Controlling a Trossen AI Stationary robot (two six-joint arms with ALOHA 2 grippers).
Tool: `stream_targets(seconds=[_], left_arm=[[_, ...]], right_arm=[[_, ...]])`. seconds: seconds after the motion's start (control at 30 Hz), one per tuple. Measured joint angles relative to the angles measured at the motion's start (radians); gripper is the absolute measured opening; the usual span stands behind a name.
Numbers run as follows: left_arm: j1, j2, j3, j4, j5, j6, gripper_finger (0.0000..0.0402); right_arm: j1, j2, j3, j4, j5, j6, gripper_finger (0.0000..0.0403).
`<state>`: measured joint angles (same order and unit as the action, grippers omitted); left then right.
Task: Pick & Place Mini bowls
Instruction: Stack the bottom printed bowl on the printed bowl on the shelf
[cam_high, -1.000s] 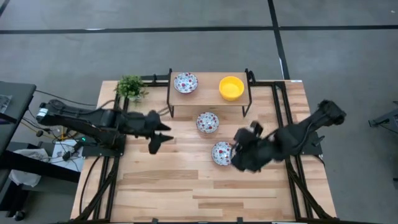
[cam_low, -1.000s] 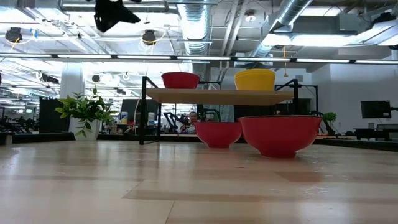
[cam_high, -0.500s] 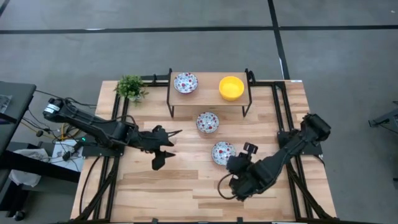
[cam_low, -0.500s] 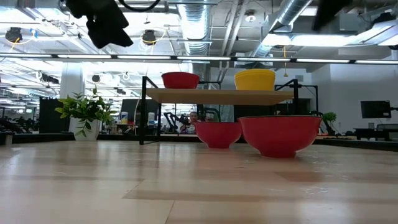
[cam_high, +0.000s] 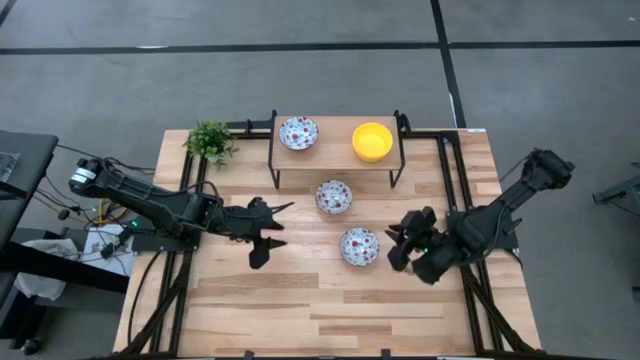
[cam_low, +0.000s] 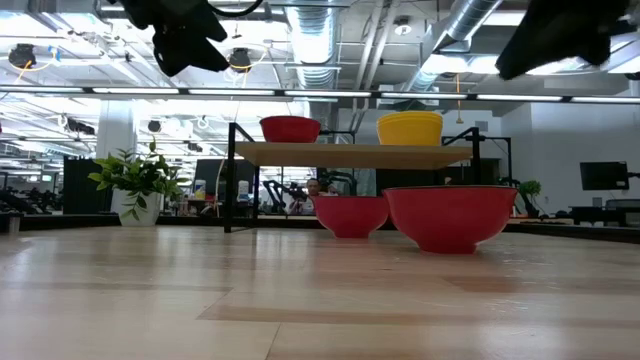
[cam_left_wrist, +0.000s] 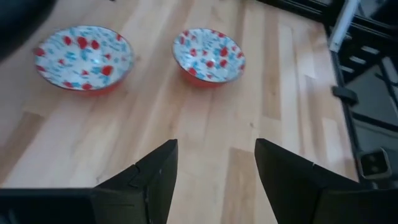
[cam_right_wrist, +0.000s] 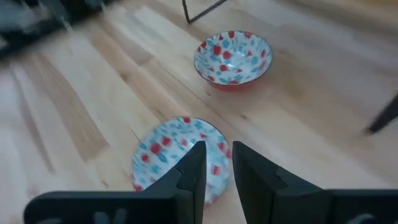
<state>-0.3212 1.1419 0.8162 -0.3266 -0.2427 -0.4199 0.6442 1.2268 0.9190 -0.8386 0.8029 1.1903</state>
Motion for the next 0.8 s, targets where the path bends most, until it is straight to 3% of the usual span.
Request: stream_targets(seconds=[0.1, 0.2, 0.43, 0.6, 0.8], left_arm=[[0.01, 0.0, 0.0, 0.016, -0.031, -0.003, 0.0213], [0.023, 0.0, 0.0, 0.049, -0.042, -0.003, 0.0213], [0.056, 0.0, 0.0, 0.066, -0.057, 0.004, 0.0213], [0.061, 0.0, 0.0, 0.072, -0.057, 0.004, 0.0213], [0.061, 0.0, 0.0, 0.075, -0.057, 0.004, 0.0213]], right_arm=[[-0.038, -0.067, -0.124, 0.157, -0.023, 0.025, 0.0067], [-0.112, -0.086, -0.181, 0.189, -0.132, 0.099, 0.0067], [-0.275, -0.016, -0.192, 0.241, -0.388, 0.038, 0.0067], [-0.336, 0.029, -0.192, 0.329, -0.485, -0.028, 0.0079], [-0.372, 0.086, -0.191, 0.346, -0.527, -0.079, 0.013]])
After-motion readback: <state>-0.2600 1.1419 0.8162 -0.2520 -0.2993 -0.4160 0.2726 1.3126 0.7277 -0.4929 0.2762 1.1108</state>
